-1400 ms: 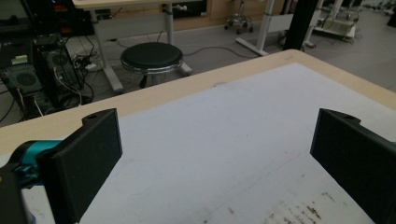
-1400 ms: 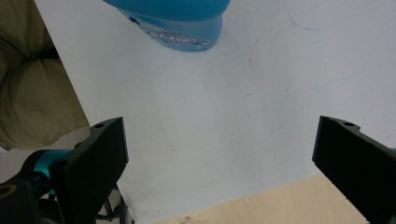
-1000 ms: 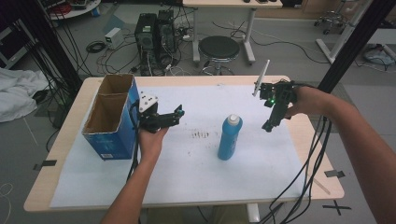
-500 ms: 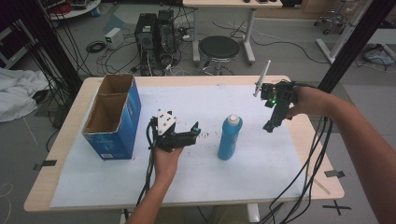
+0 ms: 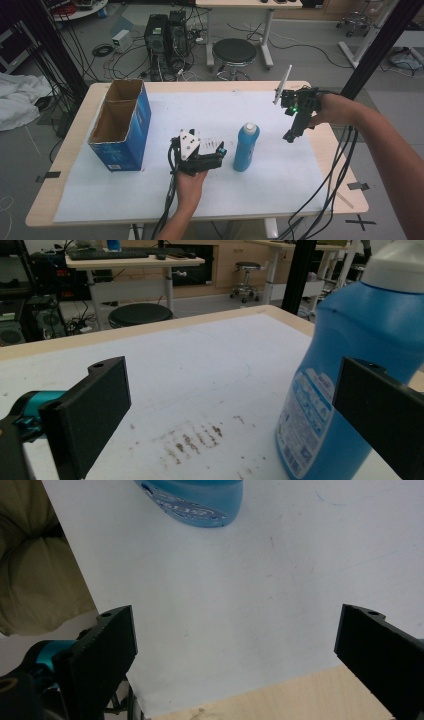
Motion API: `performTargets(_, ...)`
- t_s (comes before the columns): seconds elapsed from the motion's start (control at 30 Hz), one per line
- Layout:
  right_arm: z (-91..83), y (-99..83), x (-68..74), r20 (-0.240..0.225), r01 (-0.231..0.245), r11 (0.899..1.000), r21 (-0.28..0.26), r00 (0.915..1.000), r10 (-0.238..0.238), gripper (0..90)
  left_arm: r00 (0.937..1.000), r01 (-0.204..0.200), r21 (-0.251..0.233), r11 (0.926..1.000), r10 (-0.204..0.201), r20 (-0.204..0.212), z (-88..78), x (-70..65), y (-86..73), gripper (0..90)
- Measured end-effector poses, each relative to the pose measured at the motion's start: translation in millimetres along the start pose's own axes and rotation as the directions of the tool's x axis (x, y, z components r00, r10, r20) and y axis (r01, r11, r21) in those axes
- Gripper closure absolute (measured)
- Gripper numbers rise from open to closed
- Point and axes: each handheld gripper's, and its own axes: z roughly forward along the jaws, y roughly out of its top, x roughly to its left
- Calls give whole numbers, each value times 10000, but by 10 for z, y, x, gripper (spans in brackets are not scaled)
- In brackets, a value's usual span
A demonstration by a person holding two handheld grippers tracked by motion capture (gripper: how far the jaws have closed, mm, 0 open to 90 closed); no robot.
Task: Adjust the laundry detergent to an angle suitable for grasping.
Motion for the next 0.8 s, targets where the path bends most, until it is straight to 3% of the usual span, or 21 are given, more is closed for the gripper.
performTargets(0.3, -4, -4, 14, 18, 31, 10000, -5, 10000, -31, 24, 9998, -96, 72, 9999, 94, 200, 18, -176, -72, 21)
performTargets(0.7, -1, -26, 23, 31, -25, 10000, 81, 10000, 25, 24, 9965, -223, 344, 9992, 195, 807, 113, -454, -218, 21)
performTargets(0.8, -1, -26, 29, 44, -1, 10000, 60, 10000, 1, 24, 9955, -48, 408, 9992, 9, 945, 153, -505, -240, 21)
